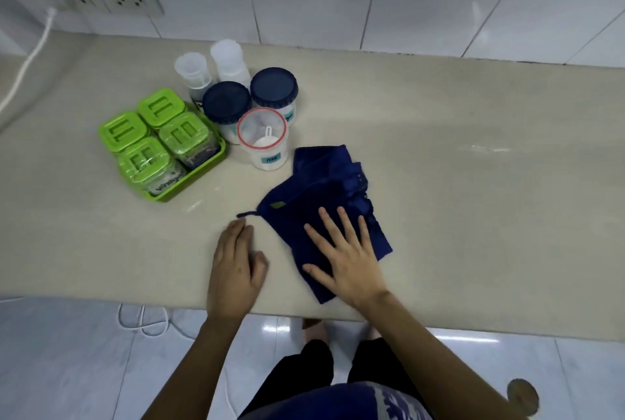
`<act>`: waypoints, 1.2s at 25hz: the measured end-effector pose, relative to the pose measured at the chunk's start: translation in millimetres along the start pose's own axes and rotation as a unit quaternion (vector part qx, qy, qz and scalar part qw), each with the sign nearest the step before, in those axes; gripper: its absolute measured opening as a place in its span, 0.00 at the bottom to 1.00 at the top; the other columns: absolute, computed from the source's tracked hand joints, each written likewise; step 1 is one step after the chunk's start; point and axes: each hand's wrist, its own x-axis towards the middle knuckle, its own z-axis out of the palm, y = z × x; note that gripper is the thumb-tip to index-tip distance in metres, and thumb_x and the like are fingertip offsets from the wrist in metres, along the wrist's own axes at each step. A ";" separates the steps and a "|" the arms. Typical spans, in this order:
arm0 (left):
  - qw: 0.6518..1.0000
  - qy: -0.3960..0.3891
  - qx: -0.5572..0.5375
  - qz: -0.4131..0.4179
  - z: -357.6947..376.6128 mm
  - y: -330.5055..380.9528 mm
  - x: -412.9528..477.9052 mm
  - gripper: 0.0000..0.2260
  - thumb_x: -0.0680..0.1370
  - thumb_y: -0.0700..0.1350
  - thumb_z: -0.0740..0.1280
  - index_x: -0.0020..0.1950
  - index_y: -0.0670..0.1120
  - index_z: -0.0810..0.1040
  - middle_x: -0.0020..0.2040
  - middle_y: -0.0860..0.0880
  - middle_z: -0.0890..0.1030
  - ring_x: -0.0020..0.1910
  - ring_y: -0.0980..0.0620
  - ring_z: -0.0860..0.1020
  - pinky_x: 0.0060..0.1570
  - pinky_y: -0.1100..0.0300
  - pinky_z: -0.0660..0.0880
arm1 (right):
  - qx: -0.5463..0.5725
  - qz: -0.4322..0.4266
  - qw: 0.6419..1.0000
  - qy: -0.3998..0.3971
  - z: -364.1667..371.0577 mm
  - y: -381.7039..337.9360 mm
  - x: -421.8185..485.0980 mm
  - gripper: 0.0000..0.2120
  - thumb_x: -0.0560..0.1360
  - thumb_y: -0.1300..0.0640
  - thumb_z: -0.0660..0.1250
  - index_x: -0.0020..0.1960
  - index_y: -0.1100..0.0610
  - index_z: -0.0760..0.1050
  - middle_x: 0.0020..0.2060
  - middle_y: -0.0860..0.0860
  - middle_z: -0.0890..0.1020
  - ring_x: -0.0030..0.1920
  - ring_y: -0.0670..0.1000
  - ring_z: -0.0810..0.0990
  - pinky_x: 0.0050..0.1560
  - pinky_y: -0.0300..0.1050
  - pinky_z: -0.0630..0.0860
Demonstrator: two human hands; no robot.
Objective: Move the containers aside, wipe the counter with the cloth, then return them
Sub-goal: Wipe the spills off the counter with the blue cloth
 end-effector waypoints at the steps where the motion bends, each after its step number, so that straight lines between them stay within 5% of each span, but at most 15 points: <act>1: 1.000 0.009 -0.001 -0.010 -0.2 7.6 0.1 0.20 0.76 0.43 0.57 0.65 0.35 0.71 0.69 0.39 0.69 0.70 0.41 0.66 0.68 0.43 0.66 | 0.006 0.027 1.000 0.008 -0.7 23.5 -8.7 0.31 0.77 0.33 0.49 0.76 0.45 0.56 0.78 0.49 0.53 0.77 0.58 0.50 0.74 0.65 0.51; 5: 0.999 0.003 -0.043 -0.010 21.2 84.6 16.1 0.21 0.74 0.41 0.64 0.66 0.35 0.68 0.69 0.36 0.68 0.70 0.37 0.66 0.70 0.44 0.65 | 0.034 0.314 0.949 0.025 -14.6 157.9 -75.0 0.35 0.74 0.31 0.45 0.76 0.47 0.56 0.78 0.51 0.53 0.77 0.58 0.50 0.74 0.64 0.49; 8: 0.995 -0.052 -0.057 0.070 50.9 132.8 17.0 0.22 0.76 0.45 0.62 0.68 0.37 0.68 0.71 0.39 0.67 0.72 0.40 0.64 0.71 0.48 0.63 | 0.047 0.389 0.920 -0.010 -22.5 195.7 -96.0 0.38 0.71 0.29 0.40 0.77 0.46 0.51 0.78 0.53 0.48 0.77 0.62 0.45 0.72 0.70 0.47; 10: 0.993 -0.076 -0.034 0.081 66.5 138.4 11.4 0.22 0.76 0.45 0.61 0.67 0.37 0.70 0.71 0.39 0.67 0.71 0.40 0.65 0.71 0.48 0.63 | 0.026 0.377 0.926 -0.005 -17.5 167.0 -79.8 0.37 0.72 0.31 0.42 0.77 0.46 0.53 0.78 0.55 0.50 0.76 0.66 0.46 0.71 0.73 0.47; 16: 0.989 -0.079 0.067 0.103 72.4 135.3 1.7 0.23 0.78 0.47 0.56 0.70 0.37 0.68 0.72 0.39 0.68 0.73 0.44 0.64 0.75 0.49 0.54 | 0.020 0.116 0.993 -0.009 -7.4 92.4 -72.7 0.32 0.76 0.31 0.47 0.76 0.44 0.53 0.78 0.52 0.51 0.77 0.61 0.46 0.72 0.68 0.47; 21: 0.994 -0.068 0.033 0.074 83.9 172.9 -4.9 0.22 0.78 0.45 0.55 0.67 0.35 0.70 0.71 0.38 0.68 0.71 0.42 0.65 0.75 0.49 0.53 | 0.009 0.198 0.980 0.005 -16.0 215.2 -119.3 0.34 0.75 0.30 0.43 0.76 0.44 0.54 0.78 0.47 0.51 0.78 0.55 0.50 0.74 0.64 0.50; 25: 0.994 -0.065 -0.010 0.084 103.4 216.7 9.0 0.23 0.78 0.49 0.55 0.70 0.37 0.69 0.73 0.42 0.67 0.73 0.45 0.63 0.73 0.48 0.59 | 0.012 0.316 0.949 0.003 -20.8 263.0 -123.4 0.35 0.74 0.30 0.42 0.77 0.44 0.52 0.78 0.53 0.52 0.77 0.63 0.47 0.72 0.70 0.47; 30: 0.996 -0.047 -0.008 0.076 114.7 252.4 10.5 0.24 0.80 0.48 0.53 0.73 0.39 0.64 0.74 0.43 0.65 0.75 0.49 0.60 0.76 0.53 0.52 | 0.007 0.155 0.988 -0.010 -15.0 204.5 -109.0 0.32 0.76 0.32 0.47 0.76 0.43 0.53 0.78 0.54 0.54 0.76 0.66 0.48 0.70 0.72 0.47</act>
